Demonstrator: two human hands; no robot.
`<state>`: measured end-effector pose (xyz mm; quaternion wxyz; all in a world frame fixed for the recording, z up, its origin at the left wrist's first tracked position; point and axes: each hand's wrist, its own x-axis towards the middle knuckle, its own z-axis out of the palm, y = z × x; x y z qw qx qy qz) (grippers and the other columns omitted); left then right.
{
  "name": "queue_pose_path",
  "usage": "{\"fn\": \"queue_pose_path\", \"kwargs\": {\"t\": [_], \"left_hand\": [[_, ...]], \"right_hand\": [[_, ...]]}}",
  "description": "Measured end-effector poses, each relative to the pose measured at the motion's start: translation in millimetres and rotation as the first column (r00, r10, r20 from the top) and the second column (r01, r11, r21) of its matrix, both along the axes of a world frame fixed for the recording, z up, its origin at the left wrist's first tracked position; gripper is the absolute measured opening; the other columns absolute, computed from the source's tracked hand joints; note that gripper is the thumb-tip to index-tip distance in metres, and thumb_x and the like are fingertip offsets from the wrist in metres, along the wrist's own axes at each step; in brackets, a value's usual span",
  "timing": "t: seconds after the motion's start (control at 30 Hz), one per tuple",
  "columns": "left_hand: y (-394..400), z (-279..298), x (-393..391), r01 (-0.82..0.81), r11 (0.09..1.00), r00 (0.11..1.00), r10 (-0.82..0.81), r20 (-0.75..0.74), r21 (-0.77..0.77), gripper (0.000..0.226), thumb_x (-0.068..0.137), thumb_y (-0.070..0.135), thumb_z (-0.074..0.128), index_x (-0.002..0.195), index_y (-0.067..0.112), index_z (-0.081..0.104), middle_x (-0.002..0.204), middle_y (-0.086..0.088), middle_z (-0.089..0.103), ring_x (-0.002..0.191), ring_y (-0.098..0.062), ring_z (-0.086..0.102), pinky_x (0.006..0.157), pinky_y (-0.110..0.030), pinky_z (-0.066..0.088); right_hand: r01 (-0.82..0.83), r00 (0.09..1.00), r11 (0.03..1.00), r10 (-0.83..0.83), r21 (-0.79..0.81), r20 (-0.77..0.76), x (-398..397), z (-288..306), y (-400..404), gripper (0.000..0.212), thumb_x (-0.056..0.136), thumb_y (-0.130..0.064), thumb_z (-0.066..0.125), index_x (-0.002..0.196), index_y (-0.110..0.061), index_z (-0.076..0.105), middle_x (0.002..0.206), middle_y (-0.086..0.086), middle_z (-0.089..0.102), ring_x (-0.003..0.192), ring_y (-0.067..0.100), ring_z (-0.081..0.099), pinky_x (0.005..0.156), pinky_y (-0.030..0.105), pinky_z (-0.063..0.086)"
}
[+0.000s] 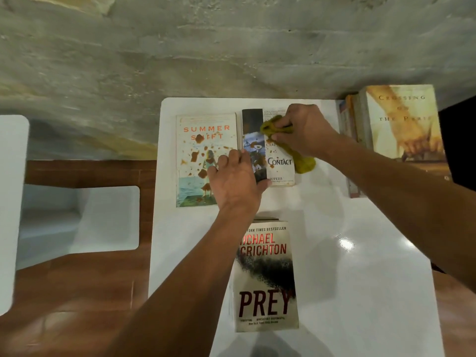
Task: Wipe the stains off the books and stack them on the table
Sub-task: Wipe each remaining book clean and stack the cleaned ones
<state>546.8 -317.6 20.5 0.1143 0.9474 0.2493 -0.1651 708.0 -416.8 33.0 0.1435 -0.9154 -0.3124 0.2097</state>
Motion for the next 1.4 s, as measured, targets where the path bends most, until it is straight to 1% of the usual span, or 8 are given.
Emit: {"fn": "queue_pose_path", "kwargs": {"t": [0.13,0.27,0.4,0.53,0.67,0.93,1.1,1.4], "left_hand": [[1.9,-0.1,0.6,0.003,1.000,1.000,-0.003,0.005,-0.007,0.076,0.086,0.067,0.061,0.144,0.021,0.041,0.137,0.000,0.048,0.130,-0.025,0.043,0.103,-0.043,0.034],[1.5,-0.9,-0.1,0.026,1.000,1.000,-0.025,-0.007,0.008,0.078,0.088,0.068,0.058,0.146,0.021,0.038,0.138,-0.001,0.047,0.130,-0.025,0.043,0.104,-0.044,0.035],[1.8,-2.3,0.0,0.036,0.999,0.999,-0.036,-0.019,0.007,0.079,0.089,0.067,0.057,0.148,0.019,0.034,0.140,-0.003,0.044,0.131,-0.025,0.042,0.105,-0.044,0.034],[3.6,-2.8,-0.1,0.046,0.999,0.999,-0.045,-0.015,0.011,0.080,0.089,0.068,0.056,0.148,0.020,0.035,0.140,-0.003,0.043,0.131,-0.025,0.041,0.105,-0.044,0.034],[2.7,-2.4,-1.1,0.025,1.000,1.000,-0.025,-0.005,0.005,0.079,0.088,0.067,0.058,0.147,0.020,0.034,0.139,-0.003,0.043,0.131,-0.025,0.040,0.104,-0.043,0.035],[-3.7,-3.7,-1.8,-0.043,0.999,0.999,0.044,0.022,-0.031,0.077,0.091,0.059,0.061,0.150,0.019,0.032,0.141,-0.005,0.043,0.134,-0.025,0.039,0.107,-0.041,0.034],[-6.0,-5.1,-3.9,-0.075,0.995,0.996,0.078,0.040,-0.072,0.077,0.090,0.056,0.064,0.150,0.020,0.031,0.142,-0.004,0.043,0.134,-0.024,0.039,0.107,-0.041,0.034],[-7.0,-7.5,-4.1,-0.082,0.992,0.993,0.090,0.071,-0.100,0.079,0.090,0.054,0.065,0.152,0.019,0.030,0.145,-0.002,0.041,0.135,-0.022,0.038,0.109,-0.040,0.033]], "right_hand": [[0.068,0.998,0.997,-0.068,-0.024,0.014,9.1,1.3,6.7,0.037,0.092,-0.030,0.071,0.125,-0.015,0.069,0.104,-0.003,0.055,0.089,0.013,0.051,0.077,0.023,0.040],[-0.131,0.991,0.990,0.131,-0.059,0.001,7.5,4.9,8.6,0.029,0.090,-0.030,0.072,0.115,-0.015,0.075,0.093,-0.006,0.053,0.087,0.016,0.054,0.072,0.019,0.035],[0.031,0.999,0.999,-0.031,-0.014,0.029,14.4,3.1,10.1,0.032,0.092,-0.027,0.070,0.122,-0.015,0.070,0.099,-0.005,0.053,0.088,0.016,0.053,0.071,0.021,0.039],[-0.194,0.981,0.981,0.193,0.007,0.020,2.9,3.7,9.9,0.026,0.089,-0.025,0.074,0.112,-0.013,0.075,0.098,0.005,0.061,0.088,0.026,0.058,0.078,0.034,0.048],[-0.054,0.997,0.998,0.053,0.021,0.051,10.0,1.0,15.7,0.031,0.093,-0.024,0.069,0.122,-0.011,0.070,0.105,0.009,0.058,0.088,0.021,0.052,0.077,0.030,0.043],[-0.066,0.997,0.997,0.064,0.048,0.052,8.8,-6.8,26.2,0.030,0.095,-0.019,0.066,0.124,-0.013,0.070,0.110,0.018,0.050,0.092,0.033,0.053,0.077,0.028,0.038],[-0.253,0.967,0.967,0.253,0.020,0.013,1.8,-2.5,33.6,0.027,0.093,-0.012,0.068,0.120,-0.010,0.072,0.106,0.013,0.049,0.095,0.033,0.054,0.083,0.036,0.047],[-0.342,0.939,0.940,0.342,0.001,-0.031,5.5,2.1,44.8,0.024,0.094,-0.017,0.066,0.117,-0.015,0.074,0.103,0.013,0.050,0.090,0.029,0.054,0.077,0.035,0.043]]}}
